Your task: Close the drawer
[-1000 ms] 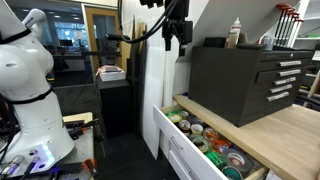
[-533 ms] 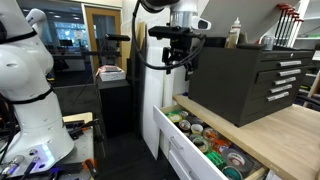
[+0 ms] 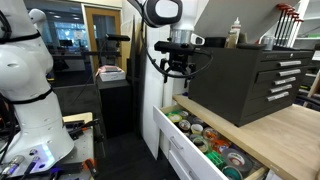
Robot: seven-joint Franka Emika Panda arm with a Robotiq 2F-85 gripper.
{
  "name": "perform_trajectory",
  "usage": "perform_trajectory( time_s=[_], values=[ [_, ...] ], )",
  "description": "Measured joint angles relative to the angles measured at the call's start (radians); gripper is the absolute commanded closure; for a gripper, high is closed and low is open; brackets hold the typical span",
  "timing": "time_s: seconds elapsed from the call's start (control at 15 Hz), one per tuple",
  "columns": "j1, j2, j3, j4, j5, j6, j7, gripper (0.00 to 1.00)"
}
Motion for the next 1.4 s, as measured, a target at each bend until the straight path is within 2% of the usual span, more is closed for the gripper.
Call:
perform_trajectory(
  time_s=[0.67, 1.07, 1.4],
  values=[
    [-0.005, 0.032, 0.005, 0.000, 0.000, 0.015, -0.028, 0.00],
    [-0.006, 0.179, 0.032, 0.001, -0.001, 0.145, -0.161, 0.00],
    [-0.006, 0.301, 0.102, 0.000, -0.005, 0.299, -0.290, 0.00]
  ],
)
